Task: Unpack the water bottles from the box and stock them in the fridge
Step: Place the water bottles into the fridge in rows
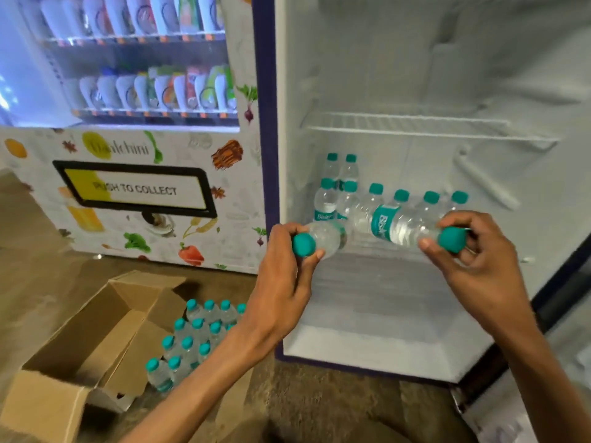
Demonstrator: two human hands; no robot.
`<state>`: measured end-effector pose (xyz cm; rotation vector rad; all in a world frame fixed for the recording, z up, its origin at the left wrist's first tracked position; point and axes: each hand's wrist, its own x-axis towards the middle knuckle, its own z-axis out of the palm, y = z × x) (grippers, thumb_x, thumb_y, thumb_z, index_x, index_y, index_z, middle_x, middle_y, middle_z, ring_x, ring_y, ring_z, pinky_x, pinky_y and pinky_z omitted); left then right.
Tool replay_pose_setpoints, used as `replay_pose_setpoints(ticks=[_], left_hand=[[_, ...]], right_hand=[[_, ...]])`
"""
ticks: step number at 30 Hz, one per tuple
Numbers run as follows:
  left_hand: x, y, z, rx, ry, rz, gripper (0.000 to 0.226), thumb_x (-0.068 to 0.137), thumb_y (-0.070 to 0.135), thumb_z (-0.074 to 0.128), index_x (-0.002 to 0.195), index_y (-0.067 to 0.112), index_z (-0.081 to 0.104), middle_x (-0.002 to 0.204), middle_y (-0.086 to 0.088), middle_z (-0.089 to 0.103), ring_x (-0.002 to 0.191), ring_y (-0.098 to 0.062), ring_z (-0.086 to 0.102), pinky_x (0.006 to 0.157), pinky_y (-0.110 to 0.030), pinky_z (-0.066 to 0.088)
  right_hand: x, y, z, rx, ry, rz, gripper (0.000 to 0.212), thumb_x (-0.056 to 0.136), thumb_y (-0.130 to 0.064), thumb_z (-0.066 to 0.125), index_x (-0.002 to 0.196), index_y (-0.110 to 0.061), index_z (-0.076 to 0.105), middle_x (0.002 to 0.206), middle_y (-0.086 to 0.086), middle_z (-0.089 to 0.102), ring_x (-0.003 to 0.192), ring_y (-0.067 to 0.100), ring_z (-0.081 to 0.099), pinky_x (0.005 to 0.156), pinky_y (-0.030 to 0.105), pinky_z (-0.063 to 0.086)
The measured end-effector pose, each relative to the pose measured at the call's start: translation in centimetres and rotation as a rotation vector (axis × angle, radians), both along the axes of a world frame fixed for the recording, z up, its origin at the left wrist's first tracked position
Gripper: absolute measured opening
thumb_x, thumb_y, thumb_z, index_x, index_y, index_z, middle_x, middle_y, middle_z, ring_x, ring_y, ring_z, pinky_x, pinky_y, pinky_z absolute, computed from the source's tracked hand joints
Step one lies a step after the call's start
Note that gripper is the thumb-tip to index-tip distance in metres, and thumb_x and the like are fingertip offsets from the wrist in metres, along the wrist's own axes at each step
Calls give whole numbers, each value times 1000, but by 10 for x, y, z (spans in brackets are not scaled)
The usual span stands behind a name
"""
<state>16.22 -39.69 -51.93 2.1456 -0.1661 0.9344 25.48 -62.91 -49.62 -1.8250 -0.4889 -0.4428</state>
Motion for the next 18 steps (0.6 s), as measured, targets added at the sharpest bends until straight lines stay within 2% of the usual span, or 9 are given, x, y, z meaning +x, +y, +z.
replay_pose_setpoints(ticks=[3, 7, 9, 10, 12, 14, 16, 18], left_hand=[[39, -17, 30, -77, -119, -30, 23, 97, 16, 57, 114, 15, 41, 99, 4, 47, 86, -6, 51, 71, -16, 46], [106, -31, 47, -144, -159, -44, 20, 99, 17, 54, 113, 12, 42, 99, -2, 48, 82, -9, 51, 71, -20, 47], [141, -31, 46, -108, -142, -61, 18, 99, 19, 52, 113, 16, 41, 102, -6, 48, 85, -16, 53, 74, -28, 50], [156, -31, 46, -76, -130, -64, 17, 99, 19, 52, 112, 16, 41, 103, -6, 47, 85, -13, 51, 76, -25, 48], [184, -29, 46, -17, -103, -56, 18, 99, 17, 52, 114, 12, 42, 104, -3, 45, 86, -2, 48, 77, -14, 43], [209, -27, 42, 18, -63, -26, 19, 99, 17, 52, 115, 9, 43, 105, 0, 44, 87, 6, 47, 75, -7, 40], [232, -28, 37, 45, -15, 8, 19, 99, 17, 52, 114, 9, 44, 105, 0, 44, 85, 3, 47, 75, -9, 39], [255, -32, 35, 81, 62, 17, 20, 99, 16, 51, 116, 9, 43, 108, 2, 42, 84, -3, 45, 80, -14, 40]], right_hand=[[22, -11, 20, 220, 25, -38, 27, 82, -15, 73, 103, -17, 56, 112, 10, 60, 100, 23, 64, 81, 31, 57], [70, -13, 27, 270, 28, -104, 26, 84, -17, 73, 103, -20, 56, 112, 12, 60, 100, 32, 62, 86, 45, 56], [97, -11, 24, 284, 51, -131, 28, 82, -17, 75, 99, -29, 56, 113, 10, 59, 102, 31, 61, 89, 48, 54], [110, -9, 22, 280, 59, -144, 29, 81, -17, 75, 97, -32, 56, 113, 8, 59, 103, 29, 61, 90, 49, 54], [135, -6, 18, 243, 56, -181, 30, 80, -16, 76, 97, -30, 56, 112, 5, 58, 101, 25, 60, 91, 48, 52], [155, -2, 14, 212, 55, -214, 28, 81, -12, 74, 98, -24, 55, 112, 4, 57, 99, 19, 57, 91, 39, 52], [176, 4, 13, 188, 50, -220, 25, 82, -9, 72, 98, -20, 56, 112, 4, 55, 97, 15, 55, 86, 27, 51], [201, 10, 13, 125, 57, -217, 24, 83, -8, 72, 98, -18, 57, 112, 3, 54, 98, 16, 54, 84, 22, 47]])
